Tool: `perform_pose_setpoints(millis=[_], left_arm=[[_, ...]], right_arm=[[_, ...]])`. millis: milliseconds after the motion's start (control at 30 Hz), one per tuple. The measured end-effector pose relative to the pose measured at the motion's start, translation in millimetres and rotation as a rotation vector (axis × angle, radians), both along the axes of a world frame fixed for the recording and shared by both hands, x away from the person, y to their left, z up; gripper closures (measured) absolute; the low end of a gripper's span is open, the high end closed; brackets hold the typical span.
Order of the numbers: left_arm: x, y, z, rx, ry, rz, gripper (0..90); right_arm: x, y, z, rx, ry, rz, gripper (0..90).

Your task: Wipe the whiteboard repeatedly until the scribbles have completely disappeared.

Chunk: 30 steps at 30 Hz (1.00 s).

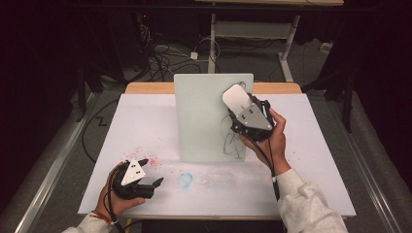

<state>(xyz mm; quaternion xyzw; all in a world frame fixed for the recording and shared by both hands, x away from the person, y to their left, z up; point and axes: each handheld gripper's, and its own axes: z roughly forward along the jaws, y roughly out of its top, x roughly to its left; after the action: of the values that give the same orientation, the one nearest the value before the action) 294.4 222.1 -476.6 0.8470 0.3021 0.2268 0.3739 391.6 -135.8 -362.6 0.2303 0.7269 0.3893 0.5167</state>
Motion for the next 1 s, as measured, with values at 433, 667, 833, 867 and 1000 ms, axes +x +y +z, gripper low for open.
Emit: perform_pose_setpoints(millis=[433, 667, 833, 867, 1000], left_arm=[[-0.3, 0.5, 0.0, -0.002, 0.001, -0.005, 19.1], [-0.7, 1.2, 0.5, -0.004, -0.001, -0.007, 19.1], [-0.7, 0.9, 0.4, -0.001, 0.000, -0.008, 19.1], [-0.8, 0.7, 0.5, 0.000, 0.000, -0.009, 19.1], [-1.0, 0.1, 0.7, 0.001, -0.001, -0.009, 19.1]], right_arm=[[11.9, -6.0, 25.7, 0.055, -0.005, -0.034, 30.9], [13.7, -7.1, 31.8, 0.074, -0.016, -0.073, 30.9], [6.7, -3.1, 14.1, 0.053, -0.001, -0.064, 30.9], [4.8, -2.0, 9.3, 0.047, 0.004, -0.058, 30.9], [-2.1, 5.0, -6.1, -0.002, 0.012, -0.050, 30.9]])
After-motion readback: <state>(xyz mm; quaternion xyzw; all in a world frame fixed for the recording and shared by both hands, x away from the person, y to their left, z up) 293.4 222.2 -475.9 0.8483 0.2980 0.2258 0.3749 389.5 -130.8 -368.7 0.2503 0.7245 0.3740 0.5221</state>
